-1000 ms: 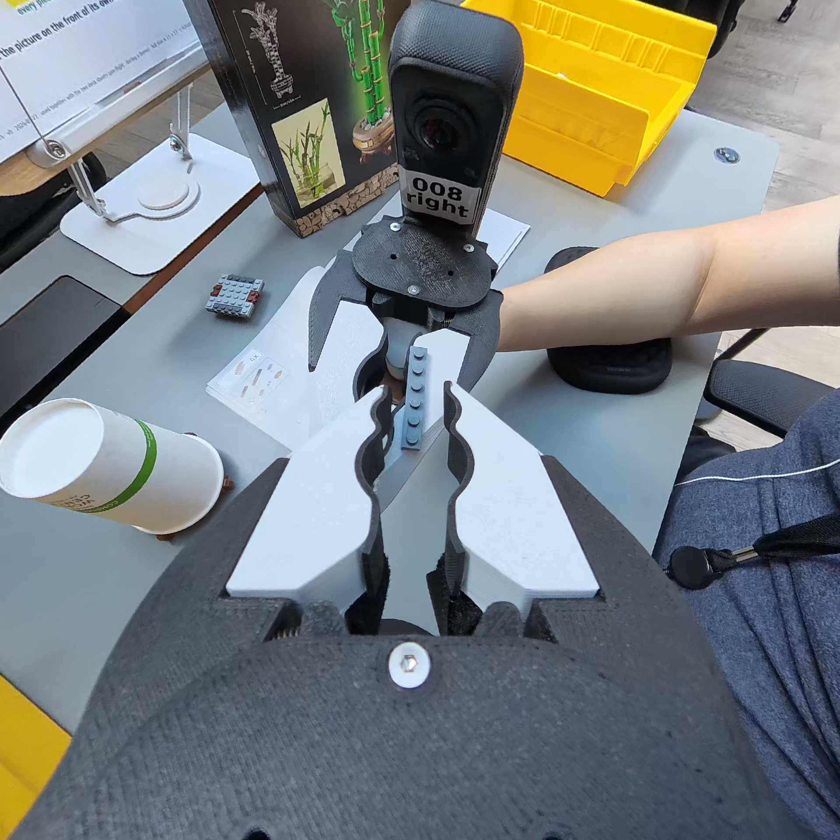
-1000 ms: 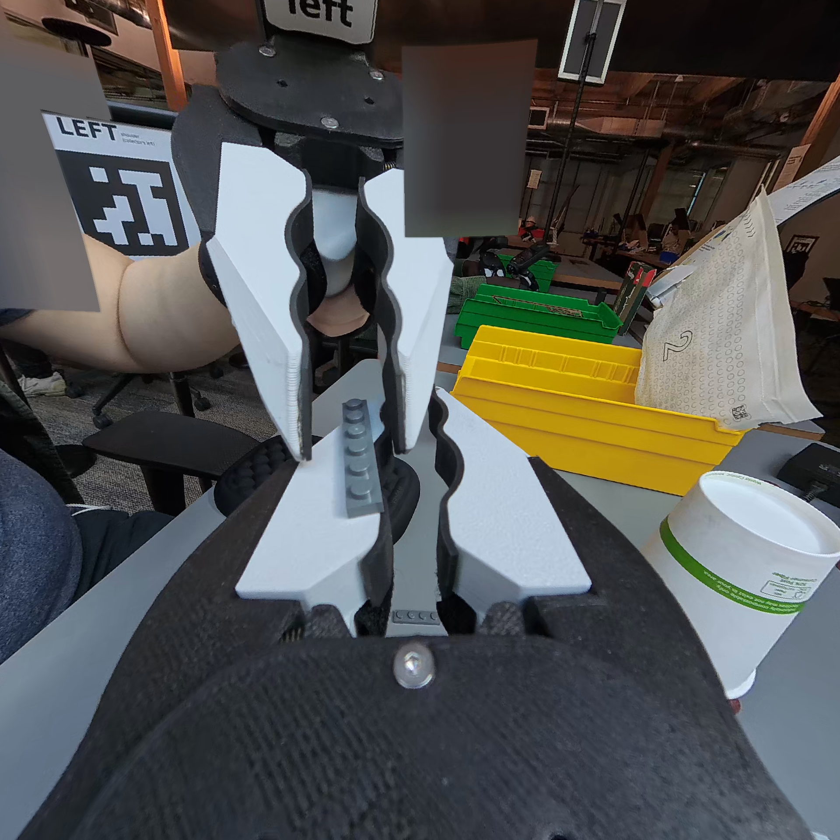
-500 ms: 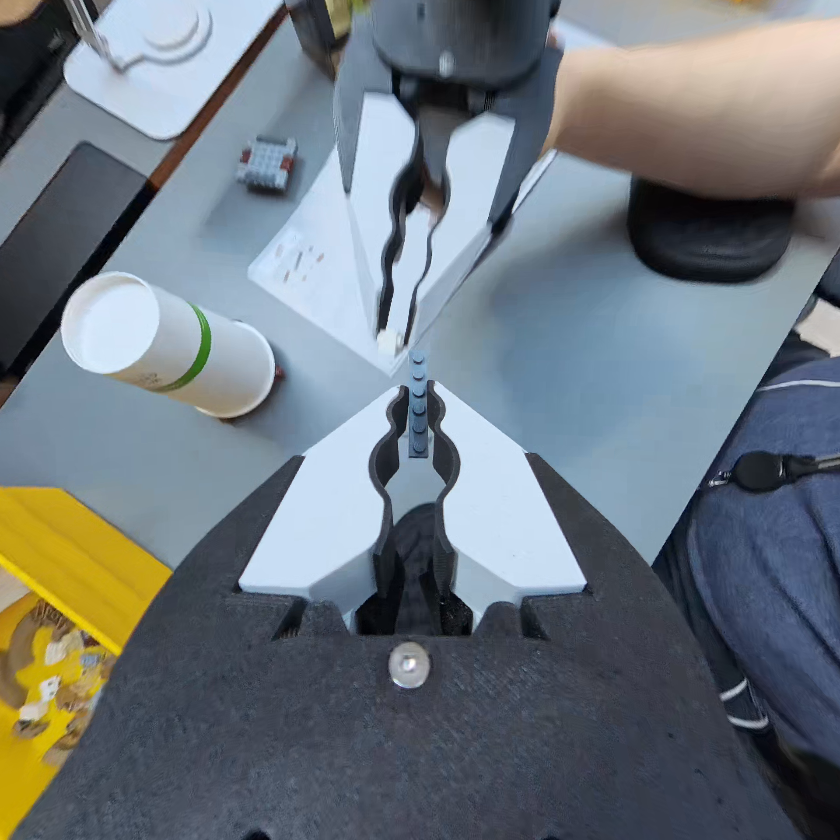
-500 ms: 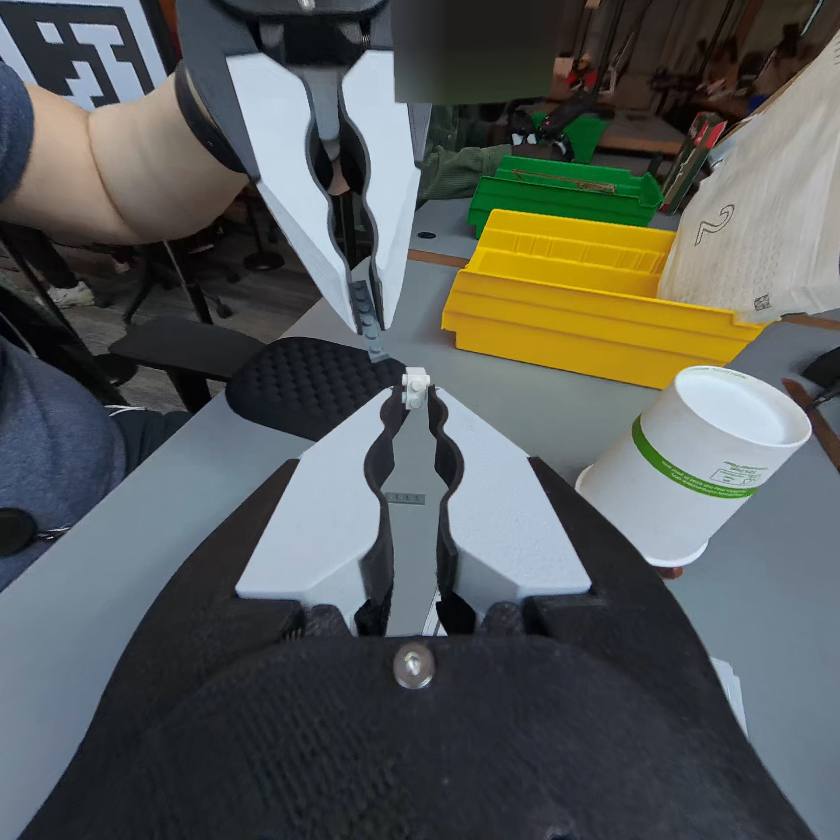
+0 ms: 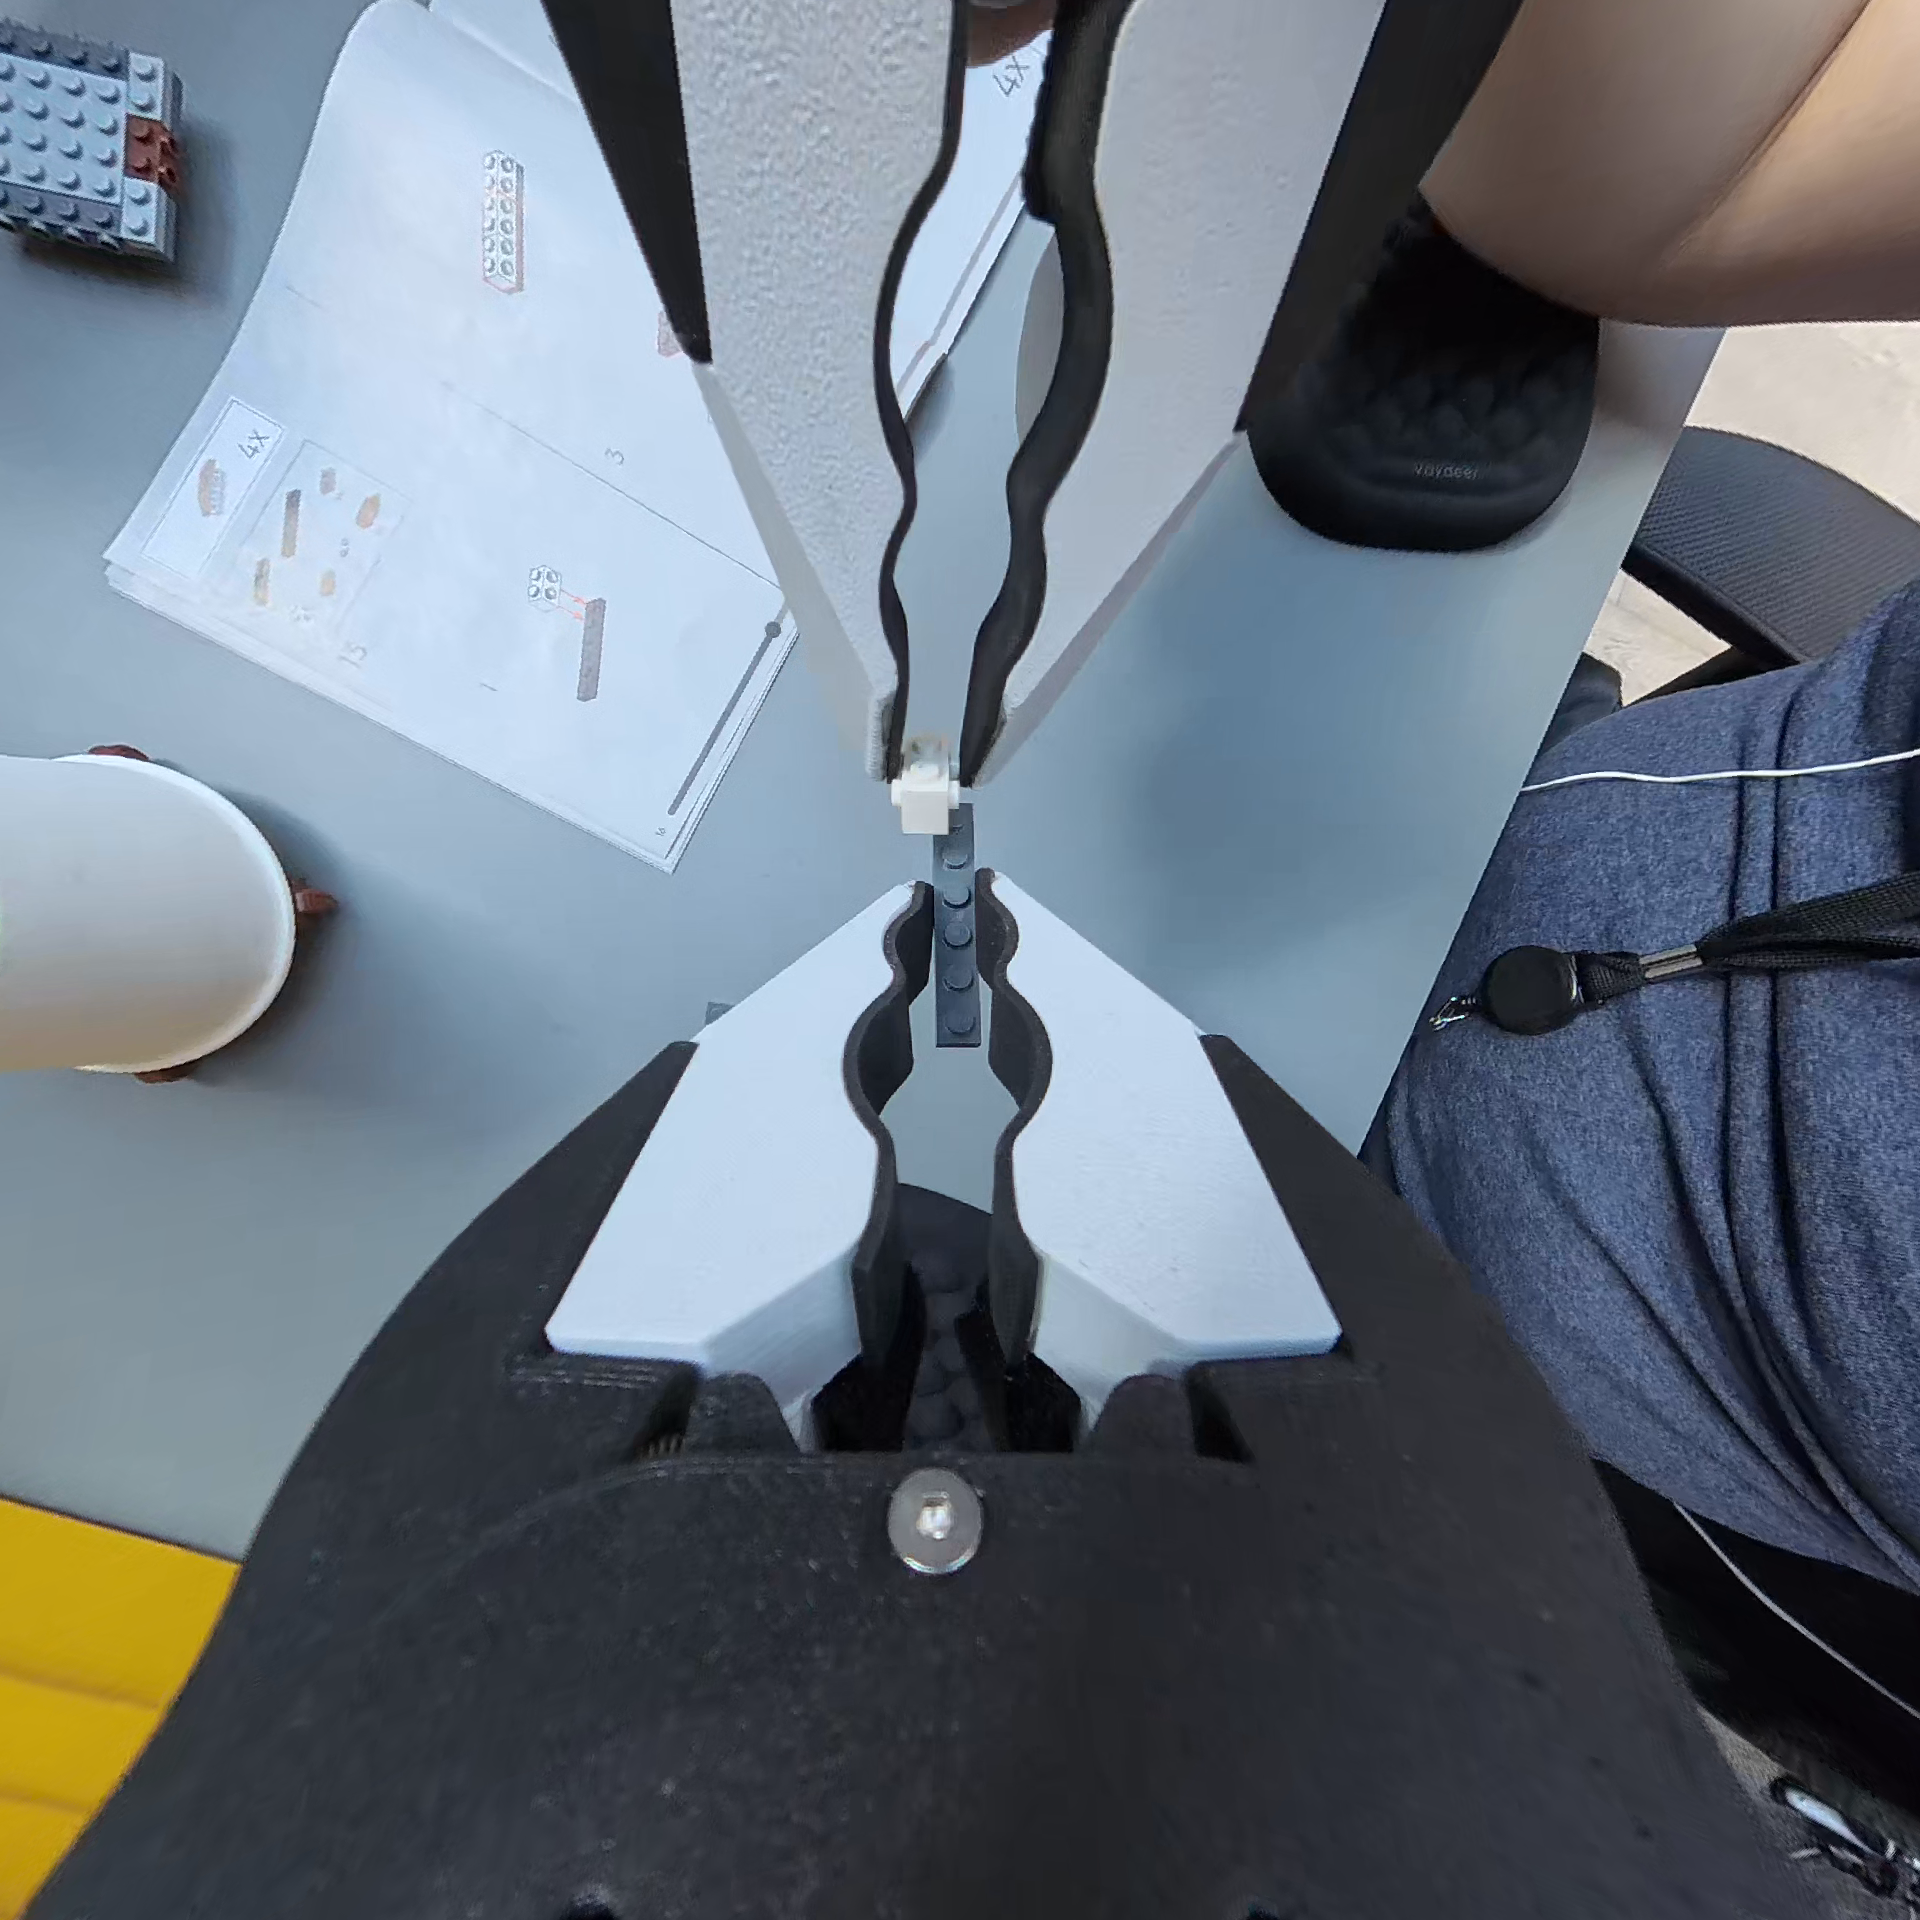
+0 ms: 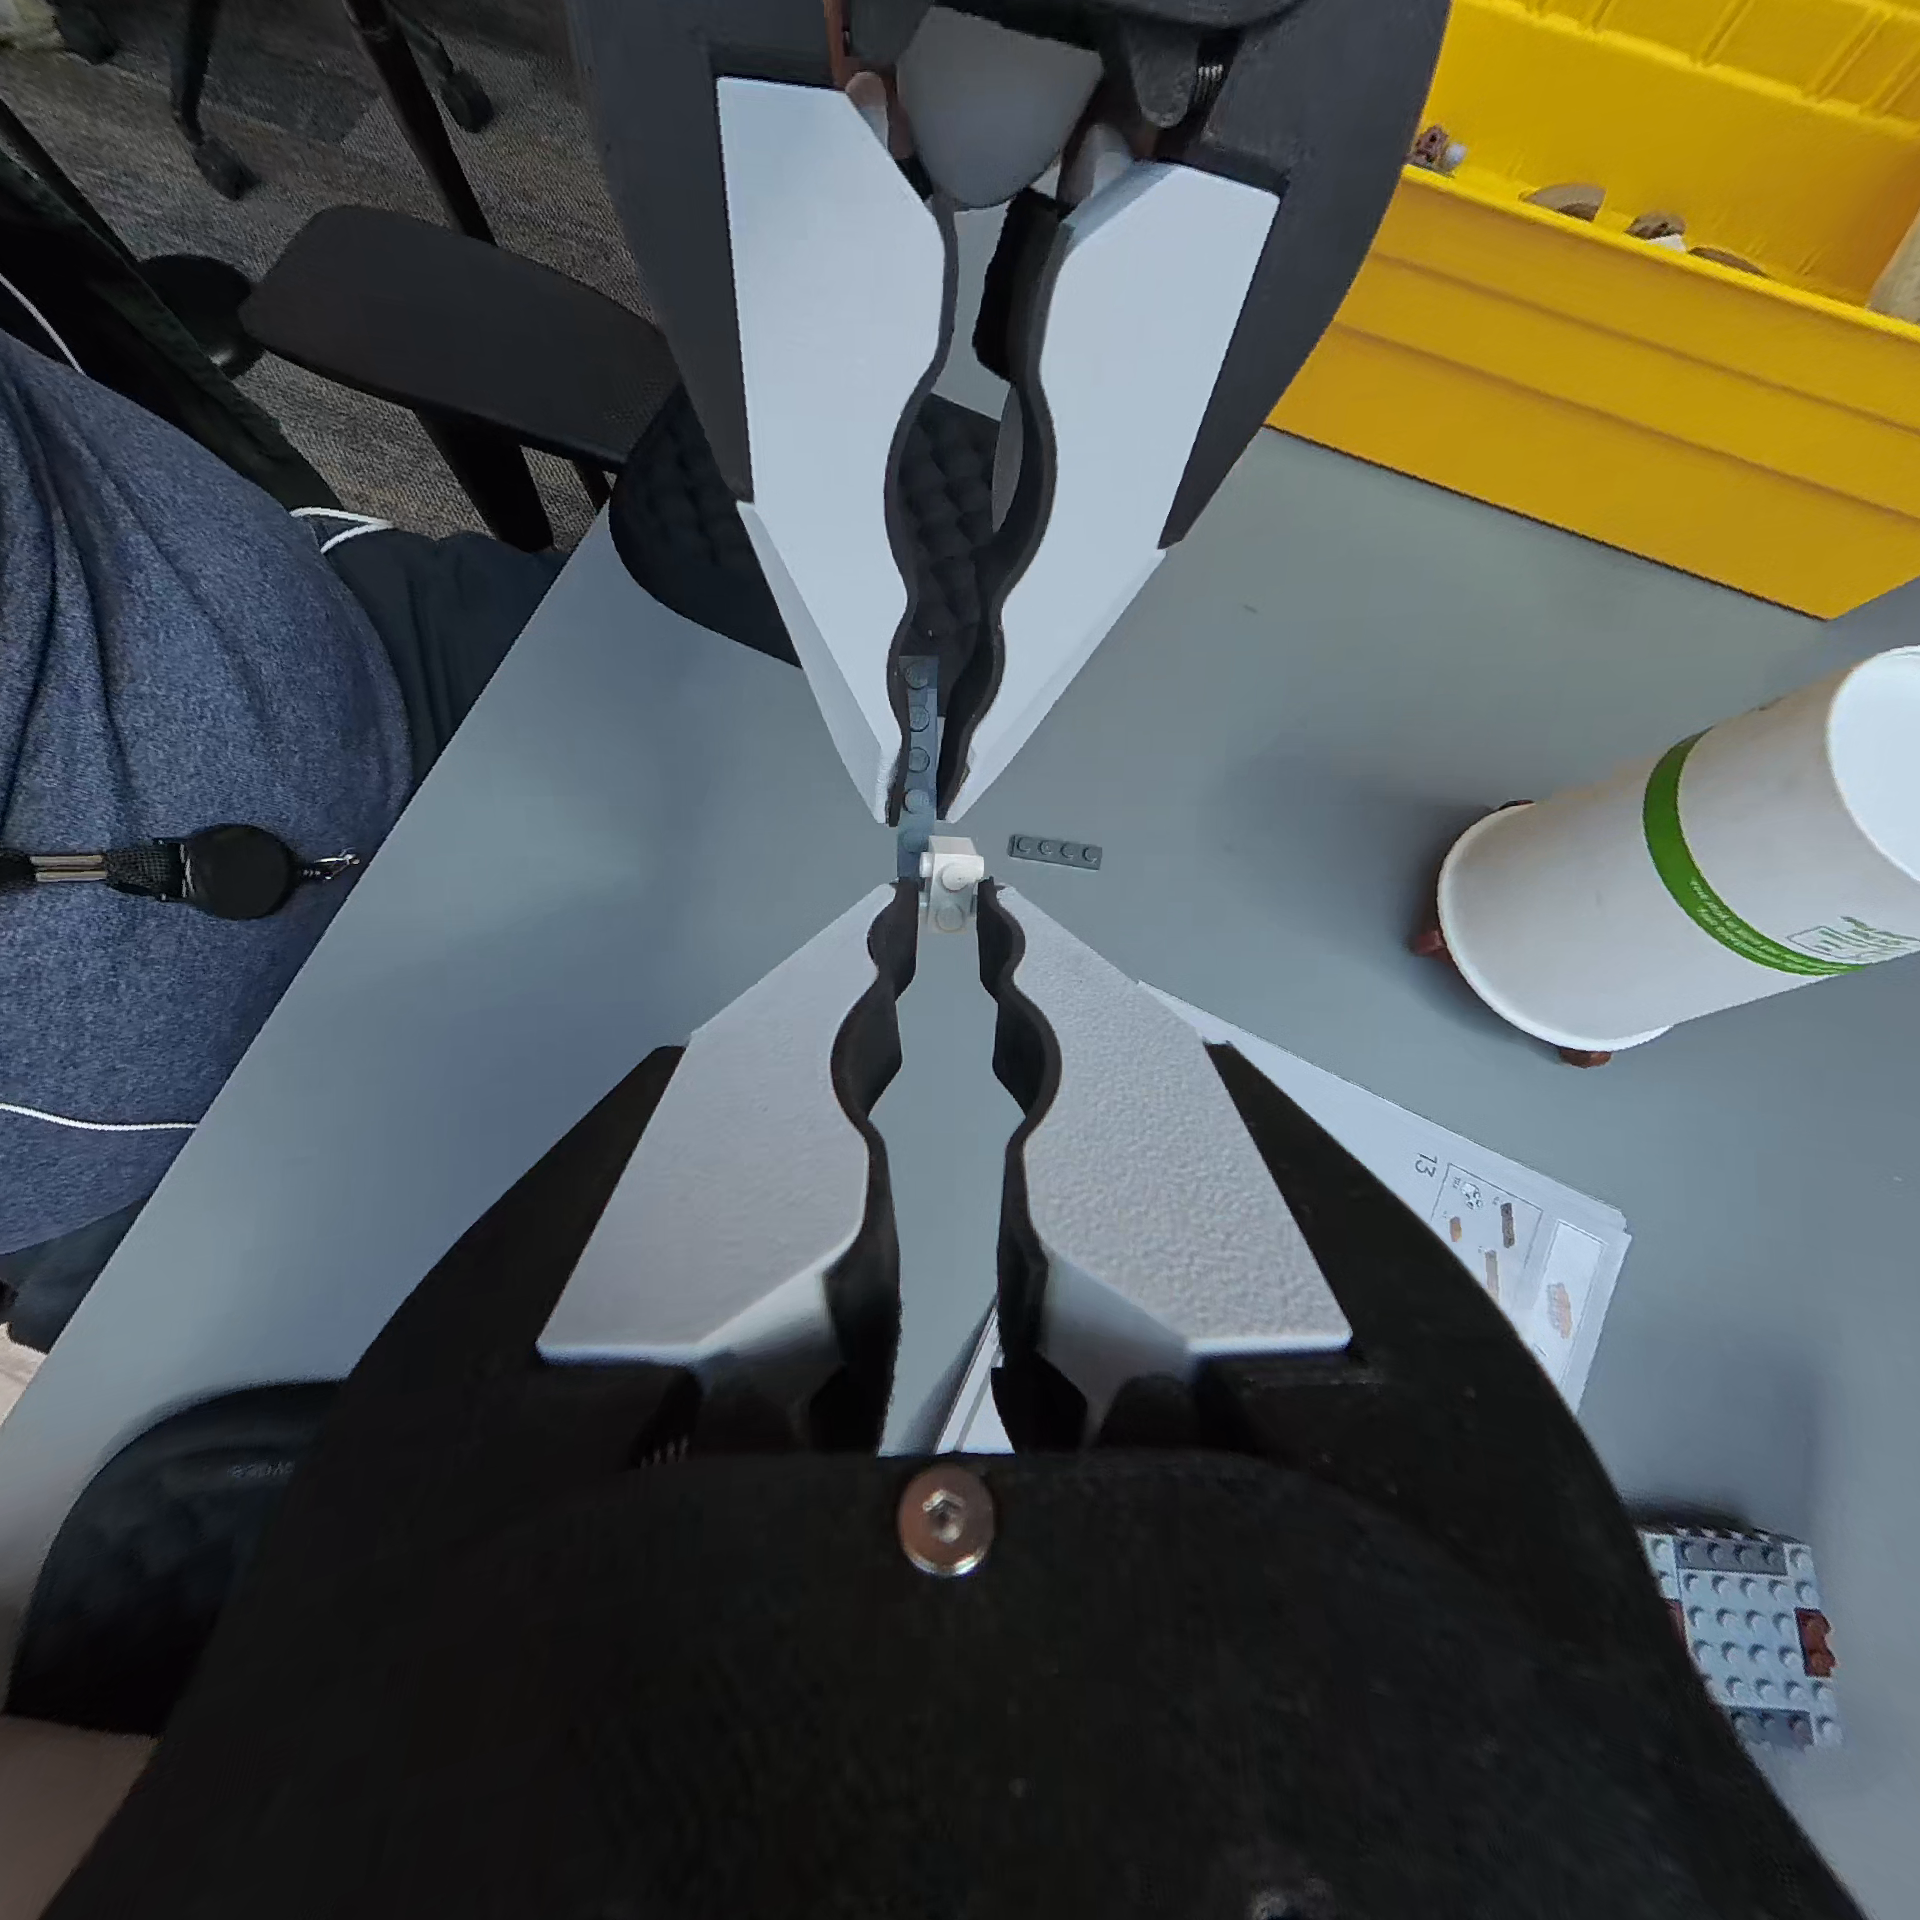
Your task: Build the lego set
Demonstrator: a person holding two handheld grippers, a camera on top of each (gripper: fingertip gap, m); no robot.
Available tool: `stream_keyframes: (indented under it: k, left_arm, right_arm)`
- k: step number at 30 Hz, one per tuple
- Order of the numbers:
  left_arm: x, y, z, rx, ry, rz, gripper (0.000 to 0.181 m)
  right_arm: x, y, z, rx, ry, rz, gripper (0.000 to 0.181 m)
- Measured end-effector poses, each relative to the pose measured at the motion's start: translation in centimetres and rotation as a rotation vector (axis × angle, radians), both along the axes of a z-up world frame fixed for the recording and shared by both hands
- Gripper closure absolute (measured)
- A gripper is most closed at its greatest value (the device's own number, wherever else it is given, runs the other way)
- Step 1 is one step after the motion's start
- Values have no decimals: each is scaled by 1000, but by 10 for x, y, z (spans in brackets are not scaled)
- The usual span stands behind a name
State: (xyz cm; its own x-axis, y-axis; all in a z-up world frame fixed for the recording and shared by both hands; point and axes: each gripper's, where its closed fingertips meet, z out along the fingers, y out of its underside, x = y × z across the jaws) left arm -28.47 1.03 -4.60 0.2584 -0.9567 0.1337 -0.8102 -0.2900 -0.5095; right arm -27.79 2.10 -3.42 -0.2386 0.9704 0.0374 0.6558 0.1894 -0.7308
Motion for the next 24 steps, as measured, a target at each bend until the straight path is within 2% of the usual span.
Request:
stream_keyframes:
  k: [14, 18, 24]
  left_arm:
    - [3, 1, -7, -44, 56, -2, 176]
    - [4, 1, -5, -115, 21, 13, 176]
    - [7, -4, 0, -337, -72, 79, 176]
  right_arm:
    - [-1, -6, -15, -24, -74, 31, 171]
    - [-1, -7, -13, -78, -51, 40, 171]
    - [1, -12, -11, -225, -14, 79, 171]
